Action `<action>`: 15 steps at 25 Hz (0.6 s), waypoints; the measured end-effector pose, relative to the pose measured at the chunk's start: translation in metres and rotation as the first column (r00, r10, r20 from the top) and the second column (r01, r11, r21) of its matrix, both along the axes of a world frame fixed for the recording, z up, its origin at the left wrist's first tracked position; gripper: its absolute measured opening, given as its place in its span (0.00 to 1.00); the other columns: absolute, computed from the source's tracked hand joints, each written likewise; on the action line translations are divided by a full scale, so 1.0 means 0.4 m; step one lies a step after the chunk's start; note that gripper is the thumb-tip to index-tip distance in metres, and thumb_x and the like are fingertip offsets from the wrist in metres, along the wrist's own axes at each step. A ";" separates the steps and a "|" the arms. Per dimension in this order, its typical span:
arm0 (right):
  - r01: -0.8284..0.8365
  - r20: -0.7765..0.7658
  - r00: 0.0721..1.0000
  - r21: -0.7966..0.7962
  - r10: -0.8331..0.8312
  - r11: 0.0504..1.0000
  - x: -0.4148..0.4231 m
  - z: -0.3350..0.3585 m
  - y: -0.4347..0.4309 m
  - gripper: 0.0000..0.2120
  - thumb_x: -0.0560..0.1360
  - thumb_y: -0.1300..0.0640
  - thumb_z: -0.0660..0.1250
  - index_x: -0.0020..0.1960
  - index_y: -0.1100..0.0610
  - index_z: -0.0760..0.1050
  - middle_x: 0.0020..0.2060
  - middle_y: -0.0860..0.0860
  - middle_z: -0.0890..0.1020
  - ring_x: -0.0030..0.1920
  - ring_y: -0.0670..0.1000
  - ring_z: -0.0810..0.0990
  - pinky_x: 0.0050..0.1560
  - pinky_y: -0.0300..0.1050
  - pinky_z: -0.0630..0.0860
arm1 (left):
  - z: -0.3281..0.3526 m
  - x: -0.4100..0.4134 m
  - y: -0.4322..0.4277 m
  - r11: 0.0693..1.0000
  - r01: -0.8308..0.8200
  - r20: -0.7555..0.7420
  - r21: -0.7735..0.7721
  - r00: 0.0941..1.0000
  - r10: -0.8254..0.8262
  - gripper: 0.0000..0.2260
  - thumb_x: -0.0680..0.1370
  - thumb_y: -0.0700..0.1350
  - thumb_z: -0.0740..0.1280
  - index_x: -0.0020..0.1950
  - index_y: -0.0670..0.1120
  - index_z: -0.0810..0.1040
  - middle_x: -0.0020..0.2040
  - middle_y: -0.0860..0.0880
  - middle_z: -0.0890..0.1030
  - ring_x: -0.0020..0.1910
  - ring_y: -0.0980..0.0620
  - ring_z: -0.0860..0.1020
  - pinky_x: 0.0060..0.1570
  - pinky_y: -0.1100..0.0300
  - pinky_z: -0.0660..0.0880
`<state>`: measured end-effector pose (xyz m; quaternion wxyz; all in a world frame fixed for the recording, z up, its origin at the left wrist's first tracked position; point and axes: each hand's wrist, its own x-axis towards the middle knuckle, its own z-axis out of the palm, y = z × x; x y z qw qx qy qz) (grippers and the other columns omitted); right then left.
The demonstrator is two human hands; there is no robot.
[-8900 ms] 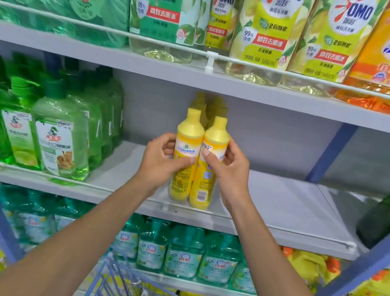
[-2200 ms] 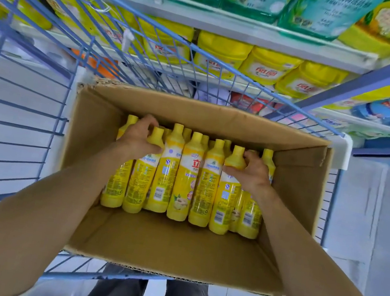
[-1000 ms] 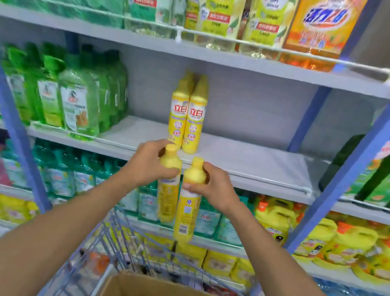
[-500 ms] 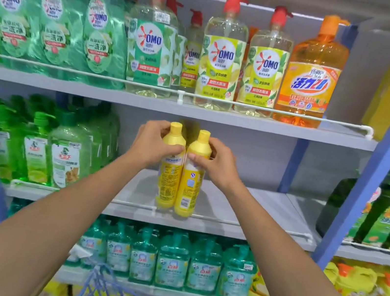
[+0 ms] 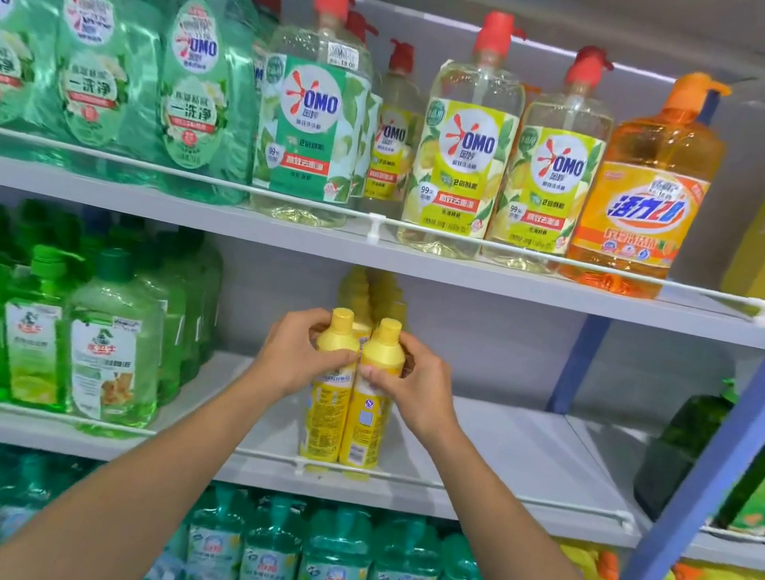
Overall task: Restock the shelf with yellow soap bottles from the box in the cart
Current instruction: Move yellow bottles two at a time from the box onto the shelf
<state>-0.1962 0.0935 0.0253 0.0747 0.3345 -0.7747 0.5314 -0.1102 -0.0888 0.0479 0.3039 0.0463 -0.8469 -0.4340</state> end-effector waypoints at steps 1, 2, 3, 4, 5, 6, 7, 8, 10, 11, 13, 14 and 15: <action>0.016 0.002 1.000 -0.023 -0.016 1.000 0.002 -0.008 0.001 0.27 0.65 0.45 0.82 0.61 0.48 0.80 0.49 0.45 0.87 0.49 0.47 0.85 0.54 0.52 0.83 | -0.012 -0.004 -0.003 0.999 0.031 -0.014 0.026 0.999 -0.031 0.18 0.66 0.45 0.82 0.54 0.49 0.83 0.46 0.53 0.85 0.46 0.58 0.82 0.49 0.64 0.78; 0.035 0.011 0.999 -0.047 -0.034 0.998 0.004 -0.014 0.002 0.30 0.65 0.46 0.82 0.64 0.48 0.78 0.52 0.45 0.86 0.51 0.46 0.85 0.55 0.49 0.82 | -0.022 -0.006 -0.006 0.997 0.070 -0.023 0.040 0.997 -0.069 0.18 0.68 0.43 0.81 0.55 0.49 0.82 0.47 0.54 0.85 0.45 0.61 0.82 0.49 0.67 0.77; 0.057 0.028 0.998 -0.071 -0.055 0.996 0.004 -0.022 0.002 0.32 0.65 0.47 0.82 0.66 0.49 0.75 0.54 0.45 0.85 0.53 0.44 0.84 0.55 0.46 0.82 | -0.033 -0.008 -0.009 0.992 0.116 -0.026 0.042 0.993 -0.115 0.19 0.69 0.42 0.80 0.58 0.50 0.81 0.48 0.54 0.85 0.46 0.62 0.82 0.50 0.67 0.78; 0.081 0.047 0.996 -0.102 -0.076 0.992 0.007 -0.030 0.001 0.33 0.66 0.49 0.83 0.66 0.51 0.74 0.55 0.45 0.85 0.53 0.42 0.84 0.55 0.44 0.82 | -0.043 -0.006 -0.011 0.986 0.164 -0.024 0.040 0.986 -0.163 0.20 0.71 0.42 0.79 0.61 0.50 0.80 0.50 0.54 0.86 0.48 0.63 0.83 0.52 0.66 0.79; 0.107 0.064 0.993 -0.136 -0.099 0.985 0.010 -0.042 0.000 0.32 0.66 0.50 0.83 0.65 0.52 0.73 0.54 0.45 0.84 0.53 0.41 0.84 0.55 0.42 0.82 | -0.055 -0.003 -0.015 0.977 0.207 -0.019 0.045 0.978 -0.206 0.22 0.72 0.41 0.78 0.65 0.50 0.79 0.53 0.54 0.86 0.51 0.62 0.83 0.54 0.64 0.79; 0.136 0.073 0.989 -0.170 -0.125 0.976 0.013 -0.053 -0.001 0.30 0.66 0.51 0.83 0.64 0.52 0.74 0.54 0.45 0.84 0.52 0.40 0.84 0.54 0.40 0.82 | -0.062 0.002 -0.018 0.968 0.243 -0.008 0.054 0.970 -0.243 0.24 0.73 0.40 0.77 0.68 0.50 0.78 0.56 0.53 0.86 0.53 0.60 0.83 0.56 0.64 0.79; 0.160 0.068 0.986 -0.197 -0.150 0.967 0.019 -0.061 -0.002 0.29 0.66 0.51 0.83 0.63 0.52 0.75 0.54 0.46 0.84 0.52 0.39 0.83 0.52 0.37 0.81 | -0.065 0.008 -0.021 0.962 0.268 0.003 0.051 0.963 -0.268 0.26 0.74 0.40 0.77 0.70 0.49 0.76 0.57 0.53 0.85 0.55 0.59 0.83 0.56 0.65 0.79; 0.170 0.064 0.985 -0.211 -0.160 0.963 0.024 -0.062 -0.003 0.28 0.66 0.51 0.83 0.62 0.52 0.76 0.54 0.46 0.84 0.52 0.38 0.82 0.50 0.34 0.80 | -0.066 0.013 -0.025 0.962 0.270 0.017 0.035 0.963 -0.270 0.26 0.74 0.40 0.76 0.71 0.49 0.75 0.58 0.53 0.85 0.55 0.59 0.83 0.55 0.66 0.78; 0.149 0.062 0.988 -0.194 -0.140 0.970 0.027 -0.051 -0.001 0.25 0.67 0.53 0.82 0.61 0.51 0.78 0.53 0.45 0.84 0.51 0.38 0.81 0.47 0.29 0.77 | -0.066 0.023 -0.031 0.969 0.245 0.031 0.012 0.969 -0.246 0.25 0.75 0.41 0.76 0.70 0.51 0.75 0.57 0.53 0.84 0.54 0.61 0.83 0.53 0.68 0.78; 0.122 0.058 0.992 -0.159 -0.114 0.980 0.025 -0.042 0.002 0.24 0.68 0.53 0.82 0.61 0.51 0.78 0.52 0.45 0.84 0.50 0.38 0.81 0.46 0.28 0.77 | -0.069 0.028 -0.034 0.976 0.218 0.030 0.013 0.976 -0.218 0.23 0.75 0.42 0.76 0.67 0.53 0.75 0.56 0.54 0.84 0.52 0.62 0.83 0.51 0.67 0.78; 0.065 0.059 0.996 -0.082 -0.060 0.995 0.015 -0.023 0.011 0.25 0.68 0.54 0.81 0.63 0.51 0.78 0.51 0.44 0.83 0.51 0.40 0.81 0.46 0.26 0.76 | -0.073 0.032 -0.034 0.989 0.145 0.026 0.006 0.989 -0.145 0.20 0.74 0.46 0.77 0.63 0.56 0.76 0.51 0.57 0.84 0.48 0.61 0.83 0.48 0.61 0.80; 0.042 0.065 0.997 -0.057 -0.039 0.997 0.009 -0.017 0.017 0.26 0.68 0.54 0.81 0.64 0.51 0.78 0.52 0.44 0.84 0.52 0.41 0.82 0.47 0.27 0.77 | -0.076 0.029 -0.032 0.995 0.102 0.034 -0.019 0.994 -0.101 0.19 0.73 0.49 0.77 0.62 0.57 0.75 0.50 0.57 0.84 0.46 0.59 0.83 0.48 0.57 0.81; 0.025 0.077 0.997 -0.047 -0.021 0.999 0.003 -0.015 0.023 0.27 0.68 0.54 0.81 0.65 0.52 0.77 0.54 0.46 0.84 0.53 0.41 0.82 0.49 0.28 0.78 | -0.078 0.025 -0.028 0.997 0.063 0.047 -0.053 0.997 -0.061 0.19 0.73 0.52 0.76 0.61 0.57 0.75 0.49 0.58 0.84 0.45 0.58 0.83 0.48 0.55 0.81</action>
